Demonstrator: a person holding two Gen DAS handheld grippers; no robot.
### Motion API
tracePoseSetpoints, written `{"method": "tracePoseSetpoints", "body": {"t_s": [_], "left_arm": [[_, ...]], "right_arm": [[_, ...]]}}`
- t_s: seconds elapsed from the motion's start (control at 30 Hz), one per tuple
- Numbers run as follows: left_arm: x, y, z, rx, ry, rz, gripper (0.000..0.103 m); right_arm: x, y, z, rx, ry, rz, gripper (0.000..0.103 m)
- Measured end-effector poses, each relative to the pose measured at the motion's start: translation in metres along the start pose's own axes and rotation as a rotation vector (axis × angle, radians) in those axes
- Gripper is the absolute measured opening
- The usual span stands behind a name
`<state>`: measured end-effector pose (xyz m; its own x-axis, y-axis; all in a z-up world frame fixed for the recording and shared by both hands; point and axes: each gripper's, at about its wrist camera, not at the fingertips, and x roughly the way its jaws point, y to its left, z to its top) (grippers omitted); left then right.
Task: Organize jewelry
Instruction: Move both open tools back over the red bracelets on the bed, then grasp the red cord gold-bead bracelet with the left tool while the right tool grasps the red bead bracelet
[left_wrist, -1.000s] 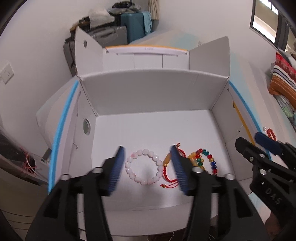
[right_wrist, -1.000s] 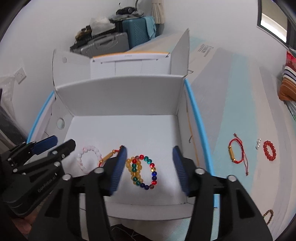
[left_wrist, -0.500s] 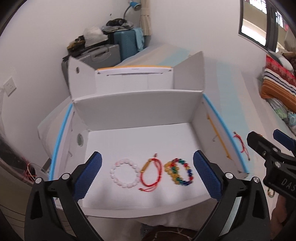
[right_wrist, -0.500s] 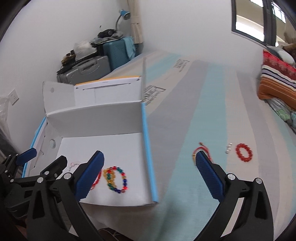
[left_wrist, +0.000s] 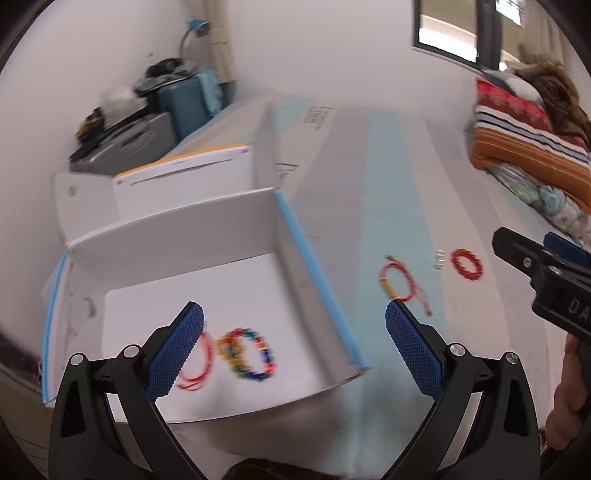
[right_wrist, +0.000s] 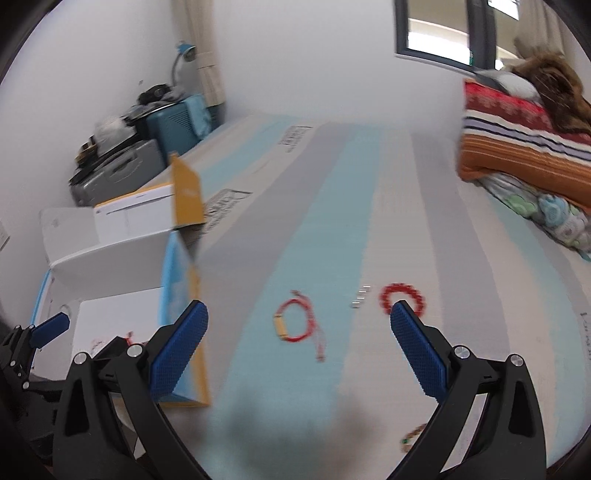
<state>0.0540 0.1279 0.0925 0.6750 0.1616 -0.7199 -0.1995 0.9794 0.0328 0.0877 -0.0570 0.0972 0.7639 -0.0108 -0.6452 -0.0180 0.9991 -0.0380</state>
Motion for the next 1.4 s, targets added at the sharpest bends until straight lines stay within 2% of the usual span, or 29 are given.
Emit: {"method": "tracePoseSetpoints", "body": {"t_s": [0.27, 0.37, 0.63, 0.83, 1.0, 1.07, 1.17, 1.23, 1.3, 1.4], "left_arm": [[0.021, -0.074, 0.015, 0.051, 0.014, -0.084, 0.097], [0.042, -0.105, 0.019, 0.085, 0.046, -0.117, 0.097], [0.096, -0.148, 0.024, 0.112, 0.102, -0.126, 0.097], [0.146, -0.15, 0.022, 0.076, 0.133, -0.11, 0.097], [0.189, -0.147, 0.013, 0.073, 0.181, -0.11, 0.097], [0.205, -0.143, 0.01, 0.069, 0.212, -0.103, 0.096], [0.218, -0.136, 0.009, 0.049, 0.226, -0.094, 0.096], [0.226, -0.134, 0.007, 0.043, 0.239, -0.102, 0.092], [0.231, -0.133, 0.006, 0.048, 0.243, -0.092, 0.089], [0.229, -0.134, 0.005, 0.055, 0.235, -0.08, 0.086]], "right_arm": [[0.015, -0.084, 0.01, 0.073, 0.026, -0.07, 0.095], [0.023, -0.106, 0.013, 0.076, 0.041, -0.09, 0.095], [0.075, -0.16, 0.012, 0.125, 0.103, -0.094, 0.095], [0.127, -0.167, 0.0, 0.131, 0.148, -0.072, 0.094], [0.173, -0.168, -0.011, 0.113, 0.207, -0.081, 0.087], [0.189, -0.169, -0.014, 0.102, 0.235, -0.095, 0.08], [0.2, -0.168, -0.018, 0.093, 0.245, -0.104, 0.076], [0.205, -0.168, -0.021, 0.089, 0.252, -0.102, 0.071], [0.211, -0.17, -0.025, 0.087, 0.27, -0.109, 0.062], [0.218, -0.172, -0.03, 0.099, 0.286, -0.122, 0.055]]}}
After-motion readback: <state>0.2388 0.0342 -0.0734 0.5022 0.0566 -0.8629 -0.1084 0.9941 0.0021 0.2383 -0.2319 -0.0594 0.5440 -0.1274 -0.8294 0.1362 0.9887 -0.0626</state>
